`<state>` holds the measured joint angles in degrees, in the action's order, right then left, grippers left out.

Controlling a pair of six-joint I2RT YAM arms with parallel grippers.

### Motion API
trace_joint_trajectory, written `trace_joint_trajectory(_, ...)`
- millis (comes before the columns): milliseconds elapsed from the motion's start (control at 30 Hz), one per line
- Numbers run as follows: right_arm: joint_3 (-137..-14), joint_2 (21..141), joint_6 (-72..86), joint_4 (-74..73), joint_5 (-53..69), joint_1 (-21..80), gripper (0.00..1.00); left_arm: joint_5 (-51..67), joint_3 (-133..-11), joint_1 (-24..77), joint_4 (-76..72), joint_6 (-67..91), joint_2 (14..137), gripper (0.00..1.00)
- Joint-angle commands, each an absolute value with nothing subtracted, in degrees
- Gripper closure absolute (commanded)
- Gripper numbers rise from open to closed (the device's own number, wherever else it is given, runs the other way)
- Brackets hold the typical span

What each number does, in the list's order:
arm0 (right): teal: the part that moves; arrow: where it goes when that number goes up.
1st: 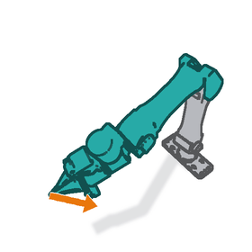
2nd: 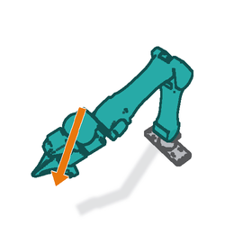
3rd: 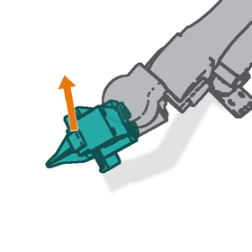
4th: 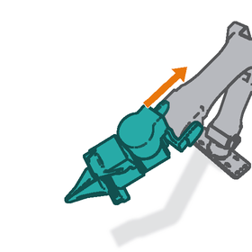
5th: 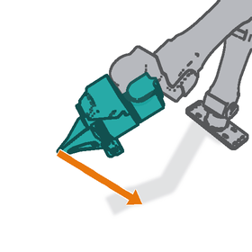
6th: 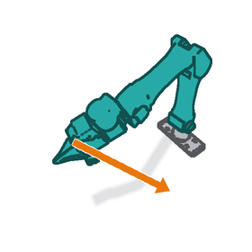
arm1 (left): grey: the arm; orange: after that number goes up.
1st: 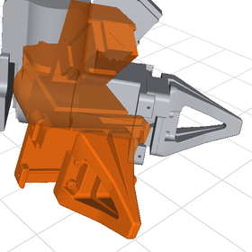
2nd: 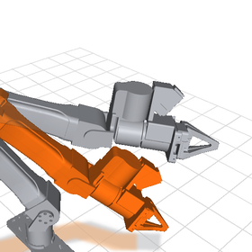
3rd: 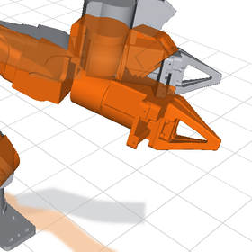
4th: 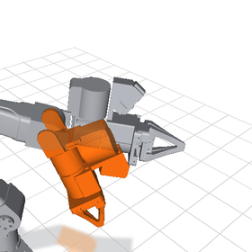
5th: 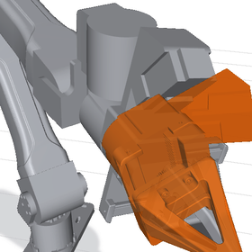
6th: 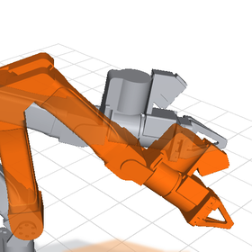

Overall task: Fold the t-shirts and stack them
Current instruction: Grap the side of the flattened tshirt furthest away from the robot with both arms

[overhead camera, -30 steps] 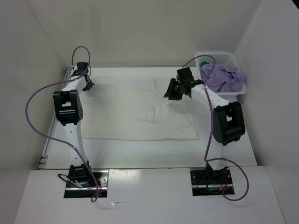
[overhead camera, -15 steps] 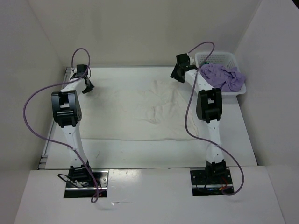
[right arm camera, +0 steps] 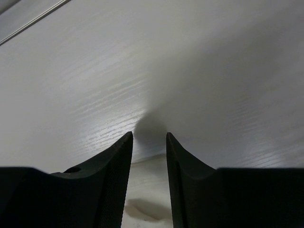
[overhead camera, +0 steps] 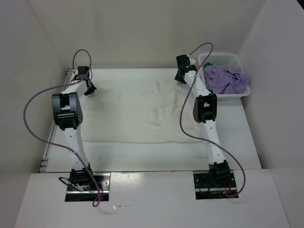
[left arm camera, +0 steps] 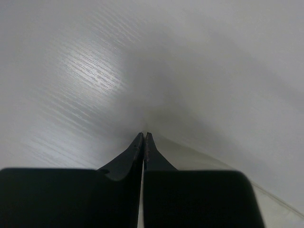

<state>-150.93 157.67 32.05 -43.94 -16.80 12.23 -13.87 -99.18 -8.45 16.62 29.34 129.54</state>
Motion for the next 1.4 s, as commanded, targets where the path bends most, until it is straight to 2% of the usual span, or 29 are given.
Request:
trace_joint_trajectory(0,-155.0,159.4,32.1,-49.0,-19.2,12.5,0.61,-13.4,-98.2,-8.4,15.2,30.6,126.5,1.00)
trace_joint_trajectory(167,-154.5,159.4,33.2,-50.5,-18.7,13.0,0.64,-13.4,-97.6,-8.4,15.2,30.6,126.0,1.00)
trace_joint_trajectory(267,-153.9,157.9,33.2,-51.1,-20.4,13.5,0.55,-14.1,-96.3,-8.4,15.2,30.6,125.3,1.00)
trace_joint_trajectory(833,-145.6,152.8,33.7,-50.6,-19.6,13.5,0.55,-13.5,-95.2,-8.4,14.2,31.1,124.8,1.00)
trace_joint_trajectory(1100,-142.9,152.3,34.8,-50.1,-15.6,13.5,0.65,-13.5,-95.2,-8.4,14.2,31.6,124.3,1.00)
trace_joint_trajectory(1367,-143.8,152.3,35.4,-47.2,-14.9,13.5,0.82,-13.0,-95.2,-8.4,13.6,31.6,124.3,1.00)
